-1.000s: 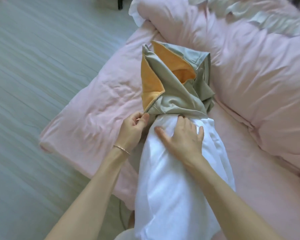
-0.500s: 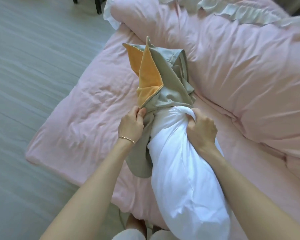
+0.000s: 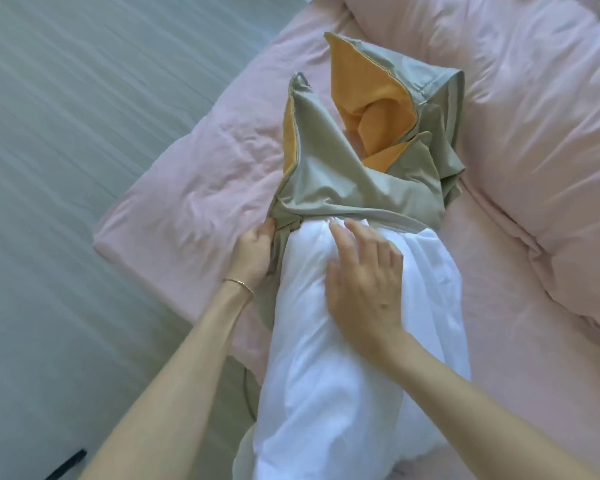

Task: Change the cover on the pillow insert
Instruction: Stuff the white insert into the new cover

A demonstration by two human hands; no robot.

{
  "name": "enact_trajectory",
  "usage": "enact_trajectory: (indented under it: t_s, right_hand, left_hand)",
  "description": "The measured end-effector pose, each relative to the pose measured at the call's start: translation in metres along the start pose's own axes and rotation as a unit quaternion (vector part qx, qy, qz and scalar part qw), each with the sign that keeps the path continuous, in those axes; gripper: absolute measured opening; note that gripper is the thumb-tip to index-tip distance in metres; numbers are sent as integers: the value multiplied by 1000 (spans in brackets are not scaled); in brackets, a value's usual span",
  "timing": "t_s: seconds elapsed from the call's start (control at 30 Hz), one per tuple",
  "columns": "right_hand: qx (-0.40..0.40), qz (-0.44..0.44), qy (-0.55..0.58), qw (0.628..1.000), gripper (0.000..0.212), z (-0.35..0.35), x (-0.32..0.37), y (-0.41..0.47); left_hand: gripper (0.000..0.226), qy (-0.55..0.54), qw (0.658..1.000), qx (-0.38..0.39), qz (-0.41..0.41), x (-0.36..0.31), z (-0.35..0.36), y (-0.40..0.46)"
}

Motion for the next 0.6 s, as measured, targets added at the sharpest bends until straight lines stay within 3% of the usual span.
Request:
enact_trajectory:
  t_s: [0.13, 0.33, 0.5, 0.6]
  right_hand:
    - [120, 42, -21, 992, 65, 3, 16, 6]
    - [208, 22, -79, 975, 72, 18, -38, 14]
    - [174, -1, -71, 982, 51, 21, -63, 32]
    - [153, 20, -75, 985, 51, 16, -51, 32]
  left_hand:
    - [39, -41, 998, 21, 32, -11, 4, 2]
    - [40, -43, 996, 27, 70, -21, 6, 1]
    - [43, -38, 996, 12, 74, -11, -5, 7]
    - [39, -49, 998, -8, 35, 0, -10, 18]
Point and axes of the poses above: each hand's wrist, its own y-axis towards the middle knuckle, its own z-axis out of the palm, x = y × z, the point moved 1 cm from there along y, towards the middle knuckle, and after that the axes turned 2 degrees about y, right-handed, at the moved point
